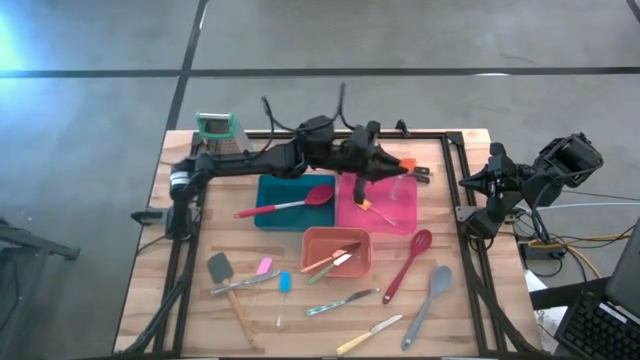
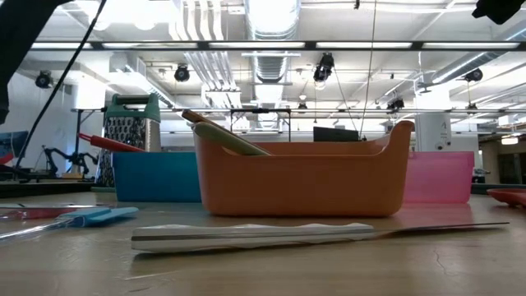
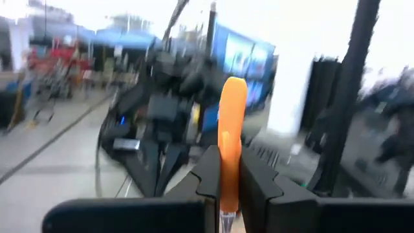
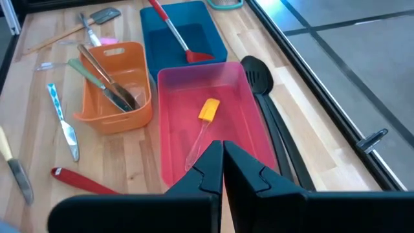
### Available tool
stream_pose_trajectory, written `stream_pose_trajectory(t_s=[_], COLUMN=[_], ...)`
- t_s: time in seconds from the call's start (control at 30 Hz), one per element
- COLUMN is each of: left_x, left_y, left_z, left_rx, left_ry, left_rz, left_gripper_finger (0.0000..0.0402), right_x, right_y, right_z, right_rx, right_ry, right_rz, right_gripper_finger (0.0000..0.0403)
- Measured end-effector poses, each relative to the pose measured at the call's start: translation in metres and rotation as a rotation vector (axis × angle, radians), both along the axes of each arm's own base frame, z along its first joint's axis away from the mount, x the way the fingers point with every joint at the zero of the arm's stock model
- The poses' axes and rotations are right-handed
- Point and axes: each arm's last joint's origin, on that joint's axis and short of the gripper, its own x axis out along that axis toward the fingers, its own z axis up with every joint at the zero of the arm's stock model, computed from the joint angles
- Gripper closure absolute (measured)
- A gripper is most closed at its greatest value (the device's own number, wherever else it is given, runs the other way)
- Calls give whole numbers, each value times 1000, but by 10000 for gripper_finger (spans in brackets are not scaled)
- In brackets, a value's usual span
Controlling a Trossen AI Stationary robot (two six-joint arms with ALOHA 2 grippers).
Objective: Pick & Place Kitchen Items
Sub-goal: Put the orange spatula into the red bin
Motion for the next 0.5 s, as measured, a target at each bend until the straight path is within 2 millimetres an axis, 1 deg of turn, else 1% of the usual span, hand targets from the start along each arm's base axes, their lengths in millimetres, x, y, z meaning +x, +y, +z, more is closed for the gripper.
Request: stream_pose_trajectory(t_s=[0.13, 0.23, 0.3, 0.4, 0.5], left_x=[-9, -17, -19, -18, -18], left_y=[7, 11, 14, 18, 20], left_z=[-12, -18, -23, -29, -29], left_rx=[-69, -97, -106, -111, -104], left_ry=[-165, -279, -301, -283, -292], left_rz=[-71, -88, -90, -74, -54], left_gripper_finger=[373, 373, 373, 373, 373], right_x=[0, 0, 4, 14, 25], right_y=[0, 0, 4, 12, 18], right_z=[0, 0, 3, 9, 11], right_rx=[1, 6, 62, 149, 94], right_ry=[-1, -6, -53, -151, -275], right_rz=[0, -1, -16, -35, -89], right_gripper_finger=[394, 394, 394, 394, 394])
